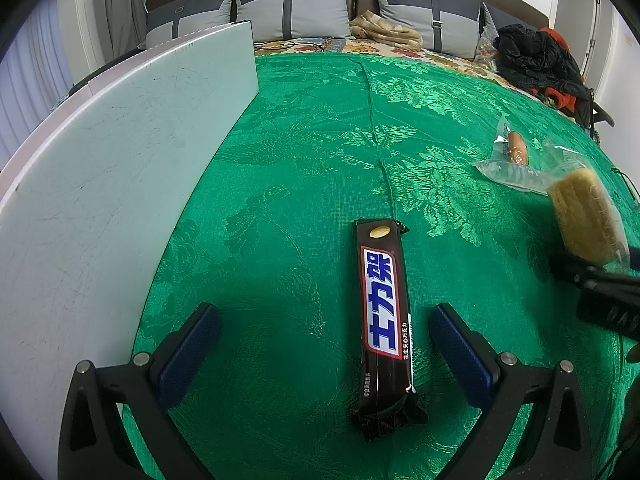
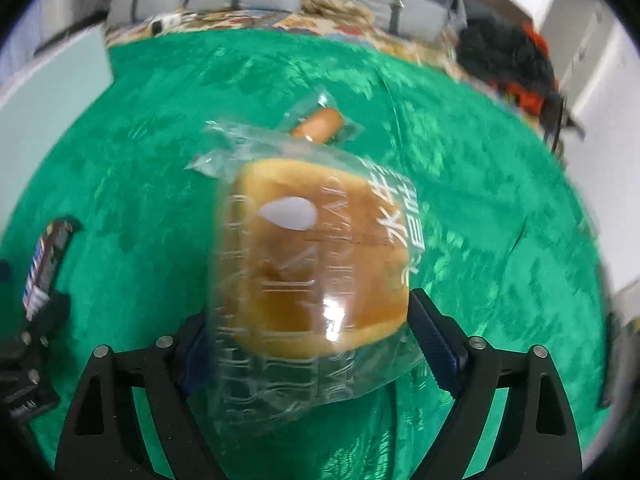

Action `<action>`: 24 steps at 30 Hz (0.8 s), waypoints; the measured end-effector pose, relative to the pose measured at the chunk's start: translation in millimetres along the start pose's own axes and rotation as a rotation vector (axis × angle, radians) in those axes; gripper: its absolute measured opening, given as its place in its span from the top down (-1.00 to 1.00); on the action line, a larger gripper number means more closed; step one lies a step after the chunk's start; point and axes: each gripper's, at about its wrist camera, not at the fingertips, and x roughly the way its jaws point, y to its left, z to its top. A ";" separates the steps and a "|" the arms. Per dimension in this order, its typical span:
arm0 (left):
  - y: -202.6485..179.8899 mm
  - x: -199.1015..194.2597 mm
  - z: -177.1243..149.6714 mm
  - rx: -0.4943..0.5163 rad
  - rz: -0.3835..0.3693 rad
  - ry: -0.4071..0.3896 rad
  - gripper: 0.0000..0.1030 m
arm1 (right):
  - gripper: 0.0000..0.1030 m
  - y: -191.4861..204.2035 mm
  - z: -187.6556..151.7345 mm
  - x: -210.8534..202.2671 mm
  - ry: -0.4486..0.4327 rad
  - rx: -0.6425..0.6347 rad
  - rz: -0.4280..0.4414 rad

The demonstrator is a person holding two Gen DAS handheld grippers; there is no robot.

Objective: Organize snacks
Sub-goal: 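Grasp the chocolate bar with the left gripper while the right grasps the bagged milk bread bun, then carry both snacks into the white box and open both grippers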

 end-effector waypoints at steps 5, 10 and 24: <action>-0.9 1.6 1.1 0.001 0.001 0.002 -1.00 | -0.75 -8.7 -0.2 1.0 0.050 0.017 0.040; -3.5 -9.1 0.6 0.048 -0.037 0.070 -0.50 | -0.51 -21.4 -1.6 -5.3 0.031 0.054 0.156; 13.7 -107.9 -15.9 -0.130 -0.373 -0.001 0.69 | -0.44 -85.7 -52.3 -106.2 -0.121 0.338 0.614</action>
